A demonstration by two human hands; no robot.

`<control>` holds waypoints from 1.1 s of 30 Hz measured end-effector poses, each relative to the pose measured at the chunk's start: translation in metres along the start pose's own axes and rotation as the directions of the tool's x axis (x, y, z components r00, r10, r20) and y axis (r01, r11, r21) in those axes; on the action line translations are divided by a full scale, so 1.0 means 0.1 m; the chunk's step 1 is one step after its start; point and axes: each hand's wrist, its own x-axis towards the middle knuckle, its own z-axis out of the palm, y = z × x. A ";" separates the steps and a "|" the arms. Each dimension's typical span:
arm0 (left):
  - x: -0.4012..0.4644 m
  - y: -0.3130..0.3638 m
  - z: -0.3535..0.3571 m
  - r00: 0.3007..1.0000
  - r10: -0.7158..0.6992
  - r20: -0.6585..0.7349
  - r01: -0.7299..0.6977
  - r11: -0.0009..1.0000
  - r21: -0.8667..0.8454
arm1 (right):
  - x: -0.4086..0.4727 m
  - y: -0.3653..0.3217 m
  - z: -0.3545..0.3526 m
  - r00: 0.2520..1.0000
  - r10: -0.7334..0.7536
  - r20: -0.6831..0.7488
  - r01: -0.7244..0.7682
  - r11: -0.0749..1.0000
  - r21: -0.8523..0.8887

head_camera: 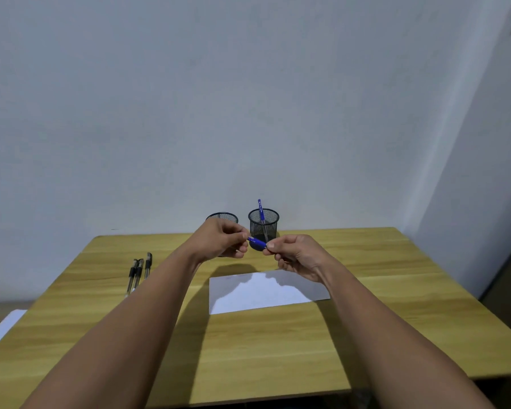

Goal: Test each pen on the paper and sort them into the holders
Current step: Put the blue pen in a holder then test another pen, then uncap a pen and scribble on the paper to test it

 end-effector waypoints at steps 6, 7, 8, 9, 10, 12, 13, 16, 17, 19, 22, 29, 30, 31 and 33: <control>0.45 0.28 0.12 0.978 0.148 -0.146 -0.123 0.978 0.170 | 0.12 -0.55 -0.09 0.986 -0.169 -0.010 0.144 0.867 -0.477; 0.56 0.27 0.13 0.966 0.172 -0.193 -0.121 0.961 0.249 | 0.18 -0.65 -0.11 0.974 -0.223 -0.037 0.175 0.848 -0.500; 0.66 0.24 0.13 0.955 0.191 -0.227 -0.101 0.929 0.356 | 0.26 -0.73 -0.14 0.959 -0.272 -0.078 0.194 0.832 -0.519; 0.76 0.20 0.13 0.949 0.200 -0.244 -0.064 0.880 0.471 | 0.35 -0.81 -0.17 0.939 -0.320 -0.124 0.208 0.820 -0.533; 0.86 0.16 0.14 0.949 0.194 -0.249 -0.012 0.810 0.586 | 0.46 -0.86 -0.22 0.914 -0.370 -0.168 0.227 0.809 -0.543; 1.03 0.08 0.18 0.958 0.171 -0.232 0.075 0.630 0.773 | 0.70 -0.91 -0.29 0.860 -0.451 -0.238 0.259 0.788 -0.558; 1.11 0.05 0.21 0.963 0.164 -0.214 0.092 0.547 0.832 | 0.81 -0.92 -0.31 0.838 -0.477 -0.266 0.267 0.783 -0.562; 1.31 -0.08 0.26 0.970 0.161 -0.181 0.108 0.379 0.919 | 1.06 -0.87 -0.31 0.803 -0.511 -0.308 0.261 0.765 -0.589; 1.36 -0.13 0.27 0.970 0.162 -0.181 0.117 0.342 0.932 | 1.13 -0.83 -0.30 0.806 -0.505 -0.309 0.244 0.759 -0.604; 1.43 -0.20 0.28 0.970 0.151 -0.193 0.138 0.311 0.940 | 1.24 -0.74 -0.27 0.817 -0.488 -0.307 0.203 0.742 -0.639; 1.49 -0.25 0.29 0.970 0.113 -0.214 0.169 0.319 0.932 | 1.37 -0.58 -0.23 0.844 -0.439 -0.309 0.112 0.706 -0.699; 1.53 -0.35 0.31 0.961 0.114 -0.252 0.181 0.430 0.884 | 1.43 -0.36 -0.08 0.836 -0.411 -0.362 -0.002 0.658 -0.753; 1.53 -0.35 0.31 0.960 0.117 -0.254 0.181 0.435 0.882 | 1.42 -0.35 -0.07 0.831 -0.413 -0.372 -0.007 0.660 -0.751; 1.53 -0.36 0.31 0.960 0.119 -0.255 0.181 0.434 0.883 | 1.42 -0.35 -0.07 0.830 -0.413 -0.376 -0.010 0.663 -0.749; 1.50 -0.35 0.32 0.961 0.119 -0.251 0.180 0.423 0.888 | 1.39 -0.36 -0.06 0.826 -0.414 -0.382 -0.015 0.662 -0.749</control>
